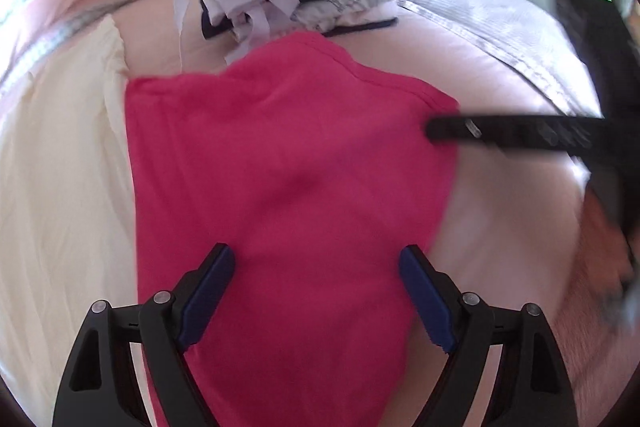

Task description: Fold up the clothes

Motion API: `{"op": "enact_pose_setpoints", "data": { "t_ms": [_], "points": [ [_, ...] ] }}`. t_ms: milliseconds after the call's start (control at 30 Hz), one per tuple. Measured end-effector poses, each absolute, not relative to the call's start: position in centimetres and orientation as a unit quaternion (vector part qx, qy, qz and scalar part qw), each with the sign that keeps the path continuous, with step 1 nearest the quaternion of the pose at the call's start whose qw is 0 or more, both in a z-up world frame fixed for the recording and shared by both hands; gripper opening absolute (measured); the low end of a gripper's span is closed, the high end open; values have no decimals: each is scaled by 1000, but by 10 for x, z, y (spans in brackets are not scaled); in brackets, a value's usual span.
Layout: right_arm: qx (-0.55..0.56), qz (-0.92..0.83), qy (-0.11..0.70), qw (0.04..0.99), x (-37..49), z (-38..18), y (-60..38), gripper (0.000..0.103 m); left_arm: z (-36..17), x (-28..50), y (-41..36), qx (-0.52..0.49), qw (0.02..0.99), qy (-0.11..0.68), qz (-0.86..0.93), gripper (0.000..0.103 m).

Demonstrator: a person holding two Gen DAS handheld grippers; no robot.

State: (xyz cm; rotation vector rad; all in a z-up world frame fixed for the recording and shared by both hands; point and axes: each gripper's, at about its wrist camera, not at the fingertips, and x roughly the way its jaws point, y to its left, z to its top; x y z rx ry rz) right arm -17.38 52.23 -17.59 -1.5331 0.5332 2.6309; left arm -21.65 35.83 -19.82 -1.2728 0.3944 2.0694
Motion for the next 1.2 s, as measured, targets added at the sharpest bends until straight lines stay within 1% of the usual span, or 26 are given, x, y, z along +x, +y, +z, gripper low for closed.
{"op": "enact_pose_setpoints", "data": {
  "t_ms": [67,100,167,267,300,333,433,500,533,633,667,700,733,767,800,833,867,933,1000,1067,1133,1200],
  "points": [
    [-495,852,164,48,-183,-174,537,30,-199,-204,353,-482,350,197,778,85],
    [-495,849,173,63,-187,-173,547,30,-199,-199,352,-481,354,211,774,85],
    [-496,842,200,72,-190,-170,560,30,-196,-195,347,-483,361,216,768,85],
    [-497,836,232,20,-181,-161,551,32,-186,-192,325,-490,380,185,762,85],
    [-497,835,236,4,-177,-158,546,32,-182,-194,316,-490,381,162,767,85],
    [-499,838,223,-6,-171,-154,534,33,-178,-197,306,-490,378,136,774,85],
    [-518,830,208,5,-155,-157,513,33,-176,-207,271,-510,331,60,792,85],
    [-539,813,219,24,-147,-165,507,34,-179,-203,254,-530,314,45,787,85],
    [-539,808,238,24,-144,-167,511,35,-178,-196,248,-529,314,45,787,85],
    [-513,807,293,16,-140,-176,511,55,-174,-169,235,-518,314,45,794,85],
    [-504,807,307,9,-143,-176,512,55,-172,-155,229,-510,310,45,801,84],
    [-493,808,321,0,-147,-177,513,55,-169,-145,225,-496,306,49,811,80],
    [-483,810,331,-11,-151,-180,513,54,-169,-138,225,-489,300,55,817,79],
    [-482,810,335,-13,-157,-186,513,48,-169,-132,225,-485,294,62,821,74],
    [-487,807,333,-8,-166,-195,512,40,-170,-127,225,-482,289,70,825,65],
    [-490,806,334,-5,-172,-200,512,20,-169,-125,227,-479,289,75,826,63],
    [-487,804,341,-6,-169,-196,516,9,-169,-123,228,-476,294,79,825,60],
    [-481,802,354,-9,-163,-188,524,6,-174,-112,228,-470,297,104,825,59],
    [-477,804,355,-12,-160,-184,528,5,-177,-108,234,-463,292,138,826,59],
    [-472,821,321,-10,-153,-172,528,5,-179,-110,240,-454,280,160,831,59],
    [-464,832,304,-12,-151,-163,527,5,-182,-122,249,-456,269,159,833,47],
    [-456,836,304,-10,-151,-160,530,5,-184,-130,251,-461,262,154,834,17]
  ]
}}
